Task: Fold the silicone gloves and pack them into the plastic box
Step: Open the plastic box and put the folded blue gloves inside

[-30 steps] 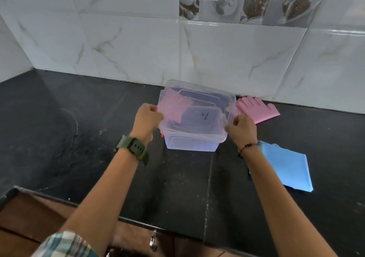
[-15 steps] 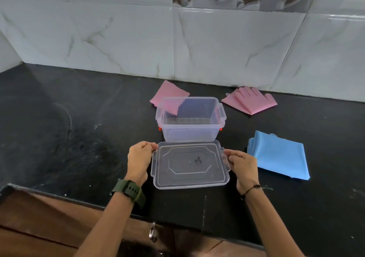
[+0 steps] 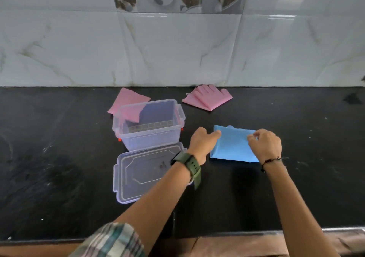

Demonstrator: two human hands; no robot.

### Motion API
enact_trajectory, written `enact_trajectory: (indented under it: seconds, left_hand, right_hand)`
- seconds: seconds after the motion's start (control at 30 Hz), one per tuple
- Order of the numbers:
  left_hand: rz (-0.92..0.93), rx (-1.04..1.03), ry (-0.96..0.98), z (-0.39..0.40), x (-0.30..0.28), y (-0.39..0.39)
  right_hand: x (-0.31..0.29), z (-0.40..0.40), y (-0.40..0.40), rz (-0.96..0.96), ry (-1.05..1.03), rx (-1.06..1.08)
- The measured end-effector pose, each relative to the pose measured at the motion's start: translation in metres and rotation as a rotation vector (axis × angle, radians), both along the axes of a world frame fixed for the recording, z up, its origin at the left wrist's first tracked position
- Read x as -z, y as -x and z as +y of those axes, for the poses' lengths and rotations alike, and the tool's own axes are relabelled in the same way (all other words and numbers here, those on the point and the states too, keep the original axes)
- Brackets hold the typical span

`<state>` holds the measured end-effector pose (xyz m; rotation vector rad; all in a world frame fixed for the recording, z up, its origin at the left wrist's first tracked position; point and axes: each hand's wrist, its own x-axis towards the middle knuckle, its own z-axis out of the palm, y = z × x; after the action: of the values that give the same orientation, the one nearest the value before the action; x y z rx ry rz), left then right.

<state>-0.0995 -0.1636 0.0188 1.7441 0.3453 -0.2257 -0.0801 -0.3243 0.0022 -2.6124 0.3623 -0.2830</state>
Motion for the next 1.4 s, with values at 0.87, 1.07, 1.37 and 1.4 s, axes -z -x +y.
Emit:
enact_trajectory:
  seconds: [0.87,1.07,1.37,1.4]
  left_hand:
    - [-0.146,-0.175,0.262,0.131,-0.088,-0.028]
    - [-0.095,-0.382,0.150,0.188,-0.062,-0.016]
    - [0.169,-0.075,-0.695,0.182,-0.004,-0.048]
    - [0.181,0.001,-0.736,0.183,-0.004,-0.050]
  right_hand:
    - [-0.085,0.109,-0.068,0.418,-1.399,-0.593]
    - [-0.055,0.205,-0.082,0.591,-1.093,-0.522]
    - [-0.007,0.239,-0.088,0.489,0.249,-0.738]
    - [-0.004,0.241,-0.087,0.487,0.324,-0.767]
